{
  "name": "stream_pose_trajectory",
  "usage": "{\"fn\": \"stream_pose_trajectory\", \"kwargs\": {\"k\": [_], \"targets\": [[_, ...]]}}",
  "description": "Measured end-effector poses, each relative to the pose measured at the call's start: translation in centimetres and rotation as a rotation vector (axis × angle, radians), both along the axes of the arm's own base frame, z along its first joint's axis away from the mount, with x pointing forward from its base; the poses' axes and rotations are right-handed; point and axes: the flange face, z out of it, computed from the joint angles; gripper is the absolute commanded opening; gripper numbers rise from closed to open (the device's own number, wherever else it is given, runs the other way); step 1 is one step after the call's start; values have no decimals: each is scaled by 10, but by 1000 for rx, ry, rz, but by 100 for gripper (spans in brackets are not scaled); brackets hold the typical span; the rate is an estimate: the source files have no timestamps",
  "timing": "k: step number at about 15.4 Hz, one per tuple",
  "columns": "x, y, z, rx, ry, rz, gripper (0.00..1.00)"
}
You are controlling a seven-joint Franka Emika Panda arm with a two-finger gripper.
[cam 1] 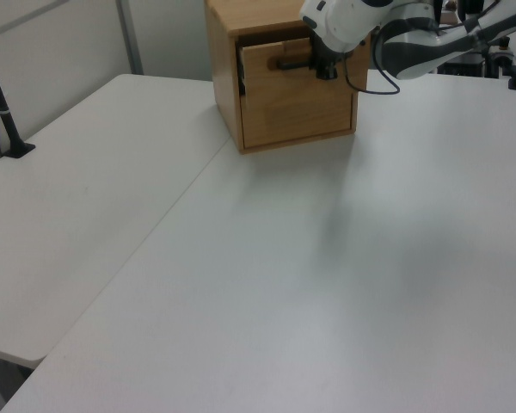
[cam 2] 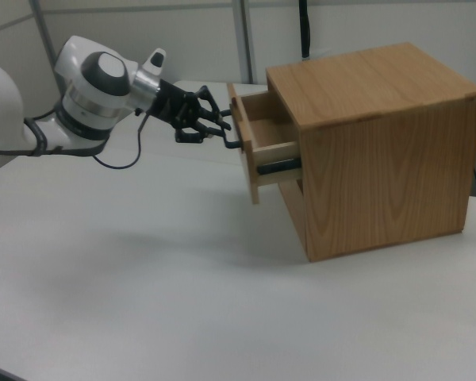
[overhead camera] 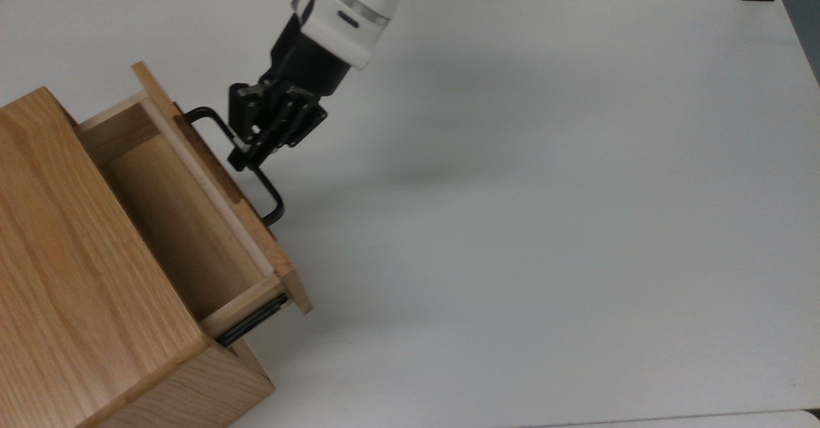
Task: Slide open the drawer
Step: 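Pull the handle outward, sliding the upper drawer out of the cabinet, then release the handle and lift the gripper away from the drawer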
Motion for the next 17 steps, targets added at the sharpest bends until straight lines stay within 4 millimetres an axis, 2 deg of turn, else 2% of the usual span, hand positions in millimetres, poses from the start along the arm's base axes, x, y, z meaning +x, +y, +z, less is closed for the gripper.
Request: {"fn": "stream_pose_trajectory", "kwargs": {"k": [8, 11, 14, 15, 17], "targets": [[-17, 57, 4, 27, 25, -14, 14], [-24, 75, 7, 41, 43, -15, 22], [-30, 92, 14, 67, 43, -2, 37], [-33, 98, 19, 72, 35, 8, 37], [-37, 106, 27, 77, 26, 20, 51]]}}
